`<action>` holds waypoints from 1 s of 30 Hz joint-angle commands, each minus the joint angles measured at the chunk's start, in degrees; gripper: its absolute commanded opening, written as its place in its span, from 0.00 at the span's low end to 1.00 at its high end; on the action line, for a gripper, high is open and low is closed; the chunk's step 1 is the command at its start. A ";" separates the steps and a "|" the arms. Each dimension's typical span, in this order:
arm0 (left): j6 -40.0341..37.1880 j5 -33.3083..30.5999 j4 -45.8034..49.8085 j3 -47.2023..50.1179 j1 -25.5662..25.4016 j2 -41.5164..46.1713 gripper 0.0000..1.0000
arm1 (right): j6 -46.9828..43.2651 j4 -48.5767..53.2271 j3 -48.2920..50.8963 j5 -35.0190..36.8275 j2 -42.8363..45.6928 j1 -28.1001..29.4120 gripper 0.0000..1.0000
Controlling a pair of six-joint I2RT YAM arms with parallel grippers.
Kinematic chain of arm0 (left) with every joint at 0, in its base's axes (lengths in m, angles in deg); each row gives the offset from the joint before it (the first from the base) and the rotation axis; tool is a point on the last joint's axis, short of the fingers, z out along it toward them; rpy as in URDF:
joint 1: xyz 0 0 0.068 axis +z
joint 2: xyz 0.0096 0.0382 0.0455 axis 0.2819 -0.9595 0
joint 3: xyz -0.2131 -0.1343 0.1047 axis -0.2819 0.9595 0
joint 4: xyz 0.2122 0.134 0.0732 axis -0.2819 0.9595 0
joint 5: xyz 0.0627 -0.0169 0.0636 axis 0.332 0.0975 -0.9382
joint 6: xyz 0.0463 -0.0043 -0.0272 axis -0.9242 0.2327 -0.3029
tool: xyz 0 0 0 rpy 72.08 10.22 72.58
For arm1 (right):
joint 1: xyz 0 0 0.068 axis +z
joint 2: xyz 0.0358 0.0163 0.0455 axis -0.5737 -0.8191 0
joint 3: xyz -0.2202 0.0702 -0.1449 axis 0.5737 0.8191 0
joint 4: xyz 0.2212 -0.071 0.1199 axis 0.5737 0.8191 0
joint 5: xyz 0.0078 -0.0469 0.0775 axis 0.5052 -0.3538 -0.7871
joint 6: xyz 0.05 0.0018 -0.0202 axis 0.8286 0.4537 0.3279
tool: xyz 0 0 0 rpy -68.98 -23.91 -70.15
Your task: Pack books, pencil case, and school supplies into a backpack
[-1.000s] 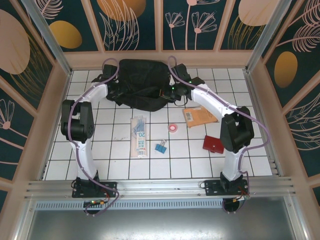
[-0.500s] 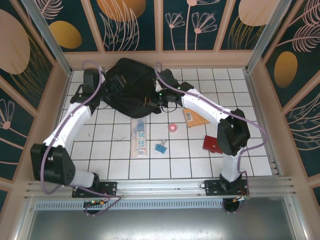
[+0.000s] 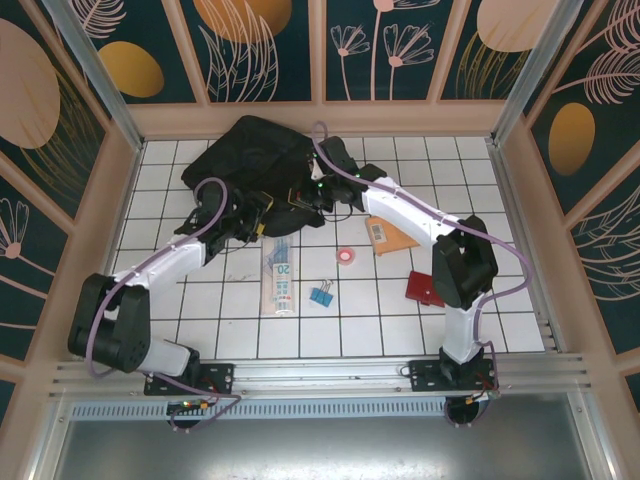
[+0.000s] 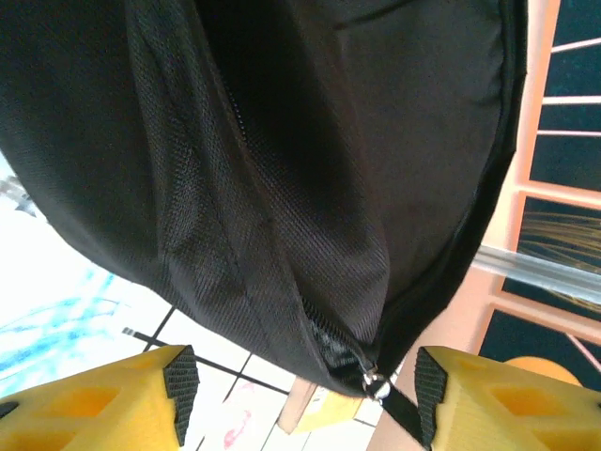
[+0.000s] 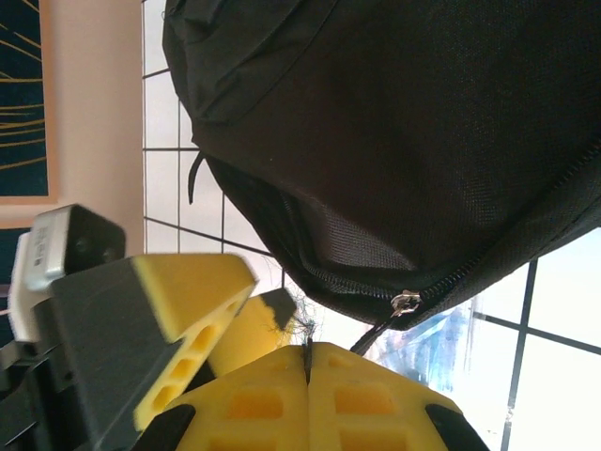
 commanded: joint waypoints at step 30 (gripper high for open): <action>-11.79 -0.37 11.82 -2.51 1.51 2.43 0.00 | -25.90 13.93 -9.90 18.82 -6.31 -3.43 0.00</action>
